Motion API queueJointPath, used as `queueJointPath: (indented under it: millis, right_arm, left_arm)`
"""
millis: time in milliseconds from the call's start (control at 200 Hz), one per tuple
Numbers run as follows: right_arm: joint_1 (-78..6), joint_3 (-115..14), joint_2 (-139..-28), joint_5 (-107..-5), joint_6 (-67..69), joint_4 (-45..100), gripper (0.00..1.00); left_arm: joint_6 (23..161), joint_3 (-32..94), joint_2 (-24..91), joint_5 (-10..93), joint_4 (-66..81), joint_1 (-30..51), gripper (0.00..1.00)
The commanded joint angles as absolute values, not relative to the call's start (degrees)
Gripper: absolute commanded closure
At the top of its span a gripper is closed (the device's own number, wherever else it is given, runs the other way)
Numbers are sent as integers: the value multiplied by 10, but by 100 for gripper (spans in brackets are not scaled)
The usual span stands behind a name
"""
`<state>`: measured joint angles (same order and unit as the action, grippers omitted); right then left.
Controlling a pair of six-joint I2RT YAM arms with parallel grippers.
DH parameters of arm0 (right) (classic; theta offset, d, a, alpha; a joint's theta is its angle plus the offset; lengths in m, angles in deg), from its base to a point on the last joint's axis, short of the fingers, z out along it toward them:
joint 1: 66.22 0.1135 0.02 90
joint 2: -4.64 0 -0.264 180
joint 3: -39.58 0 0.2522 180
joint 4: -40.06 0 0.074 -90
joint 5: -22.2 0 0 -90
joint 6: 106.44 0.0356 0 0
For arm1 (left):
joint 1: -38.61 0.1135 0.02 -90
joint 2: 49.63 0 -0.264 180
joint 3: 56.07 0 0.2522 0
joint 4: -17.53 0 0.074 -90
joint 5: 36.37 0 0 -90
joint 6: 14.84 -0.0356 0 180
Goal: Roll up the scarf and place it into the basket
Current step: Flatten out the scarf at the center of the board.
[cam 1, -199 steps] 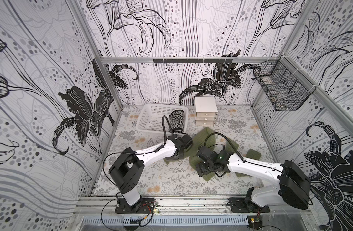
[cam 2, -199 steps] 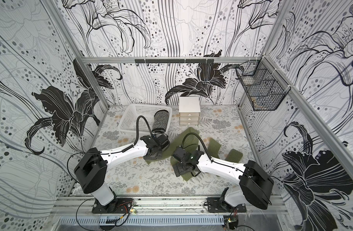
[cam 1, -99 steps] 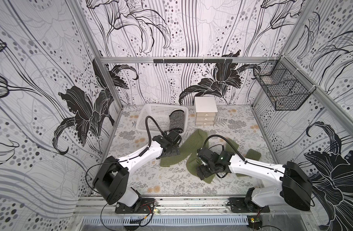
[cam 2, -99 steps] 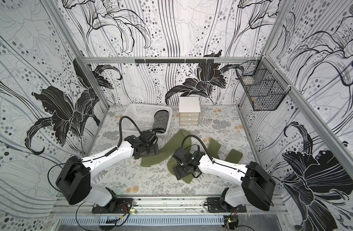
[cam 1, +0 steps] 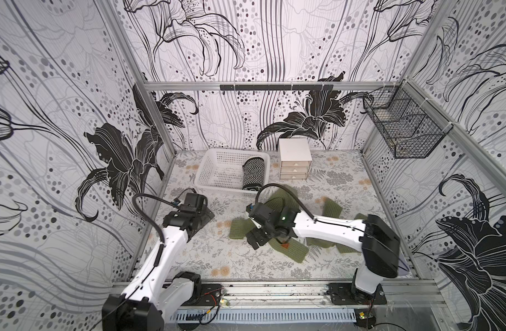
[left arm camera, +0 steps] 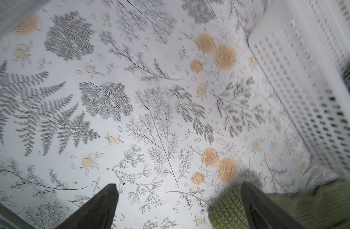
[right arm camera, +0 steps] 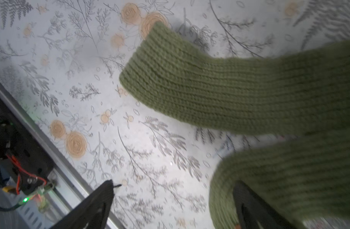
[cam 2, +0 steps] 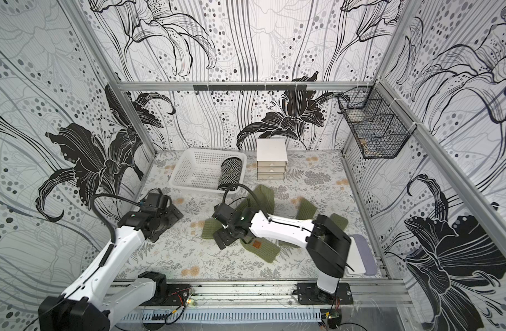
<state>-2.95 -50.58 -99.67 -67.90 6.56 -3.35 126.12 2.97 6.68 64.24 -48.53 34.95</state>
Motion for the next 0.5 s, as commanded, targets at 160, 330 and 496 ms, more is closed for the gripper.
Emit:
queueJointPath:
  millis: [160, 330, 496]
  right_arm:
    - [-10, -686, -1184, -725, 104, -76, 13]
    - [-7, -713, -1211, -756, 112, -98, 75]
    - [5, -690, -1176, -743, 76, -54, 100]
  left_arm:
    - [1188, 53, 52, 609, -496, 423, 1]
    - [1184, 45, 62, 598, -482, 432, 1]
    - [1181, 50, 49, 602, -476, 462, 1]
